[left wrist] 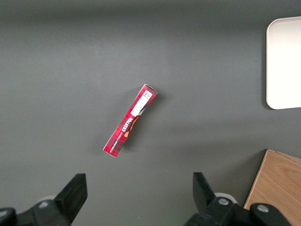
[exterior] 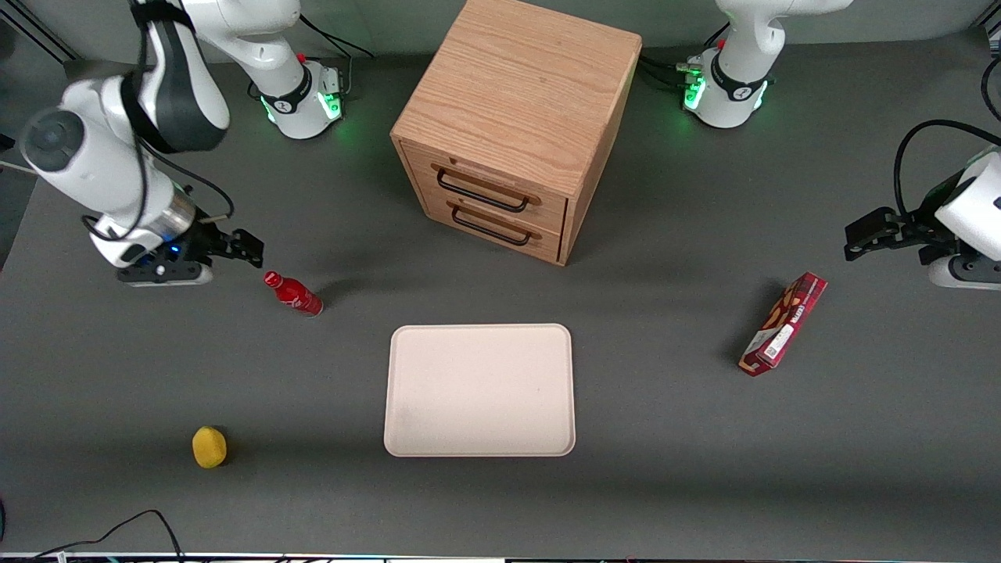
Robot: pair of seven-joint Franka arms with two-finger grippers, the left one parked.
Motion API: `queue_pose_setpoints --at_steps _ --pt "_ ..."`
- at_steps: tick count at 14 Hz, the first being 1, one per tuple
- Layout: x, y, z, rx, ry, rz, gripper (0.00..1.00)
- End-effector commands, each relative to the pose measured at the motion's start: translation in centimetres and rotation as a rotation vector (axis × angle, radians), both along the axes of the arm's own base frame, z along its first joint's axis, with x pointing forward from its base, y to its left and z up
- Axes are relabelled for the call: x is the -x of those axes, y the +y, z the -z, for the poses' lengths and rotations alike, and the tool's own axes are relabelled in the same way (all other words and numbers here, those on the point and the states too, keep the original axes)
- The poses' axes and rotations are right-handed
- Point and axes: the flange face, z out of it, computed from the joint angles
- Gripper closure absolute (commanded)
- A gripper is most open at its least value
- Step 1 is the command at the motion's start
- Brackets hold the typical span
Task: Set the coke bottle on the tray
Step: 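Move the open right gripper down over the red Coca-Cola bottle, then close the right gripper on the bottle cap and lift it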
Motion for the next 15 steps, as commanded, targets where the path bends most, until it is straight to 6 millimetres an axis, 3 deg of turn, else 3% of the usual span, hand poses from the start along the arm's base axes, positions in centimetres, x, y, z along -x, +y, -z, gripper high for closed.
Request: queue_pose_setpoints --at_steps 1,3,7,11,12,15 --pt "0.7 0.3 2.8 0.008 -0.035 0.004 0.0" --pt "1.3 0.9 4.9 0.003 -0.053 0.013 0.0" --pt "1.4 2.3 6.3 -0.004 -0.065 0.022 0.04" --pt "1.6 2.3 6.4 0.015 -0.066 -0.018 0.89" --pt "1.6 2.3 6.4 0.02 -0.067 -0.024 1.0" --pt "1.6 2.5 5.9 0.02 -0.075 -0.025 1.0"
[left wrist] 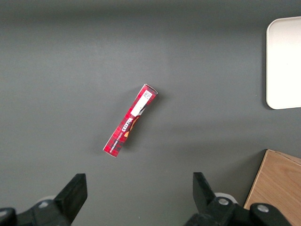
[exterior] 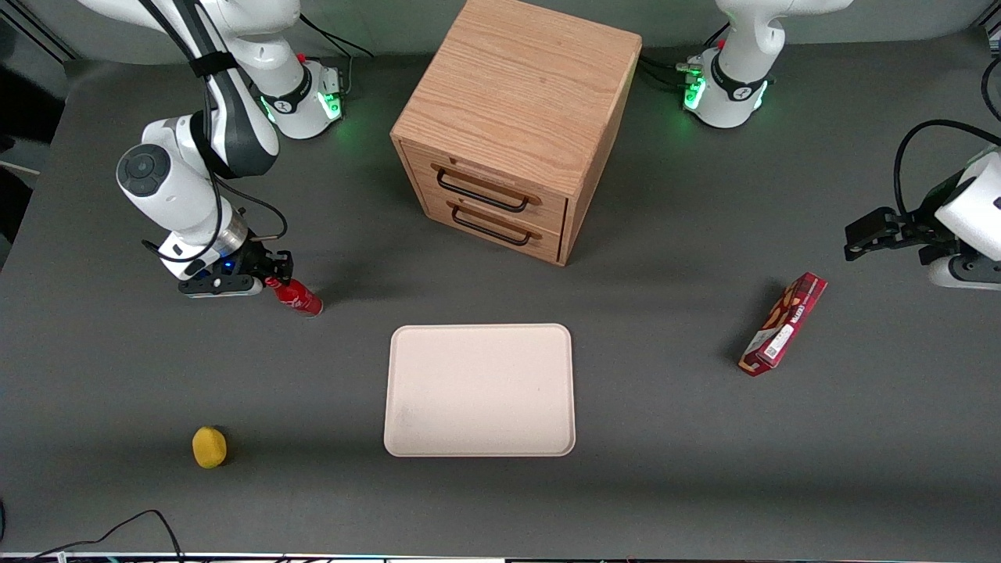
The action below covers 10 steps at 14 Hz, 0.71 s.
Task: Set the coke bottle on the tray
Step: 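Close the right gripper on the bottle cap and lift it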
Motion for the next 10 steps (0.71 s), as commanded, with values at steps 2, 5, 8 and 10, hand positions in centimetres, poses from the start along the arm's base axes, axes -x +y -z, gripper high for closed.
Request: queue_pose_setpoints --at_steps 2,5,8,10 --pt "-0.2 0.6 -1.4 0.011 -0.035 -0.013 1.0" --pt "-1.2 0.7 -7.8 0.027 -0.02 -0.014 1.0" --pt "-3.7 1.0 -18.8 0.044 0.08 -0.005 1.0" --pt "-5.1 2.8 -24.0 0.03 0.078 -0.012 1.0"
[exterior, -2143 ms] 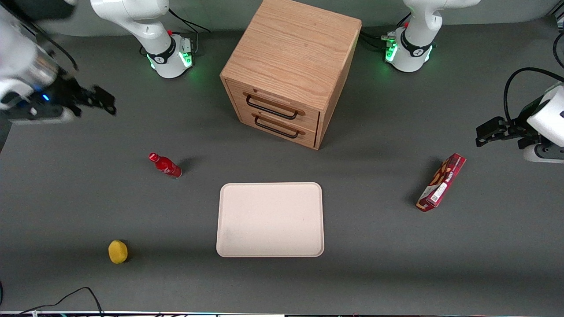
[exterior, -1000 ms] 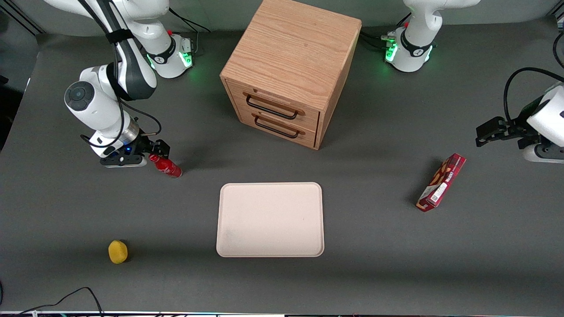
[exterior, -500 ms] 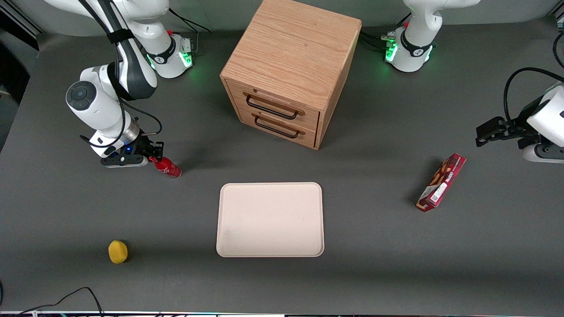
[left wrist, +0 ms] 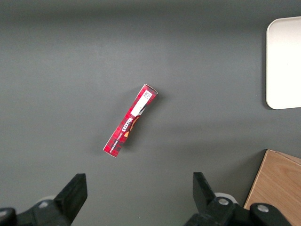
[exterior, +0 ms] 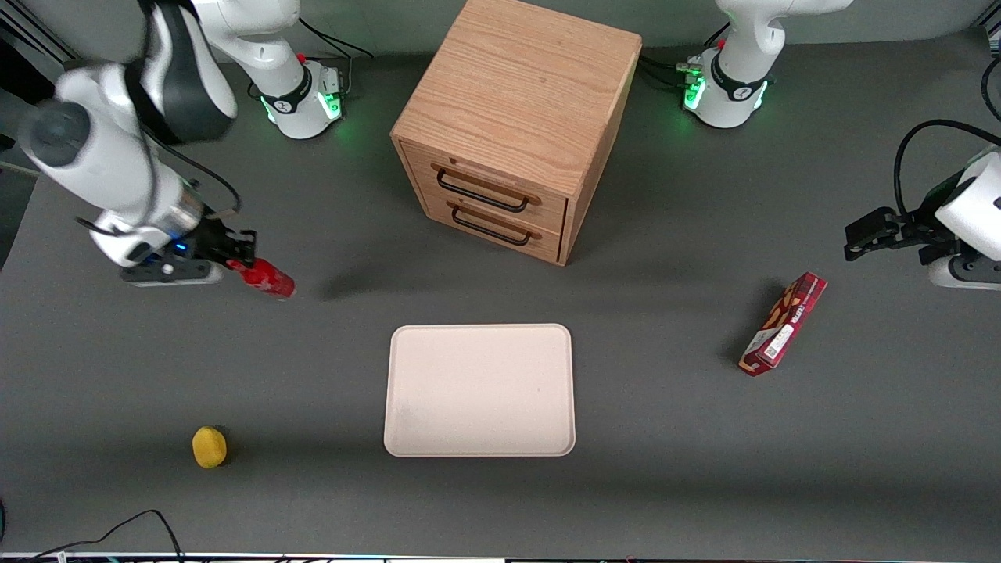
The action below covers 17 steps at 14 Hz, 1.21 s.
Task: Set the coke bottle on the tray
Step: 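Carry the held bottle with the right gripper over the cream tray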
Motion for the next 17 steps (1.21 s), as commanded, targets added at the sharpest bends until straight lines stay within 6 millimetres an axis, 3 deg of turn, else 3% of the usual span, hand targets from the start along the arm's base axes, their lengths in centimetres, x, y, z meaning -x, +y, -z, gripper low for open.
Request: queue_pose_setpoints --at_steps 1,3,6,11,15,17 --pt "-3.0 3.5 -7.1 -0.01 0.01 -0.022 1.0" --pt "-6.1 6.3 -9.3 -0.027 0.045 0.031 1.0" --pt "-11.1 11.1 -7.9 -0.059 0.05 0.137 1.0" --pt "-17.5 18.4 3.3 -0.08 -0.095 0.333 1.0" --pt "-19.9 21.1 11.2 -0.142 -0.143 0.426 1.0" --pt "-20.4 21.0 13.2 -0.109 -0.165 0.415 1.0"
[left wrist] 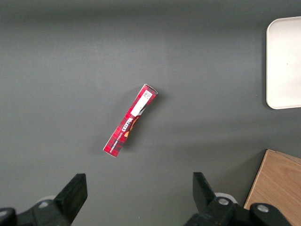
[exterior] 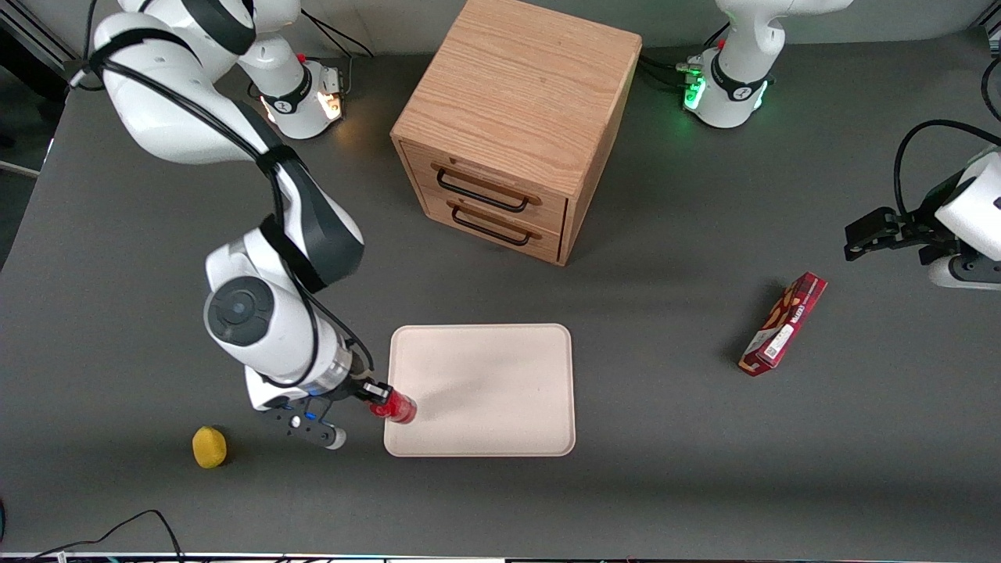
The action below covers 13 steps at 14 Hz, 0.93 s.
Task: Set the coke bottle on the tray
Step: 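Lower the bottle onto the tray edge and open the right gripper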
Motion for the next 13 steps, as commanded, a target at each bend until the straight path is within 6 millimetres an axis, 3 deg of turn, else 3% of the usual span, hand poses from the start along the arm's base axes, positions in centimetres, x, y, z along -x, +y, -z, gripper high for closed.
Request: queue_pose_setpoints --at_steps 1,6,7,9,11,13 --pt "-1.0 0.6 0.6 0.003 -0.046 0.033 1.0" --pt "-1.4 1.0 3.4 0.035 -0.066 0.034 1.0" --pt "-1.5 0.9 3.5 0.032 -0.069 0.037 0.91" --pt "-1.5 0.9 3.7 0.03 -0.069 0.037 0.39" --pt "-1.6 0.8 3.2 0.031 -0.077 0.031 0.0" --pt "-1.4 -0.1 0.9 0.046 -0.07 0.025 0.0"
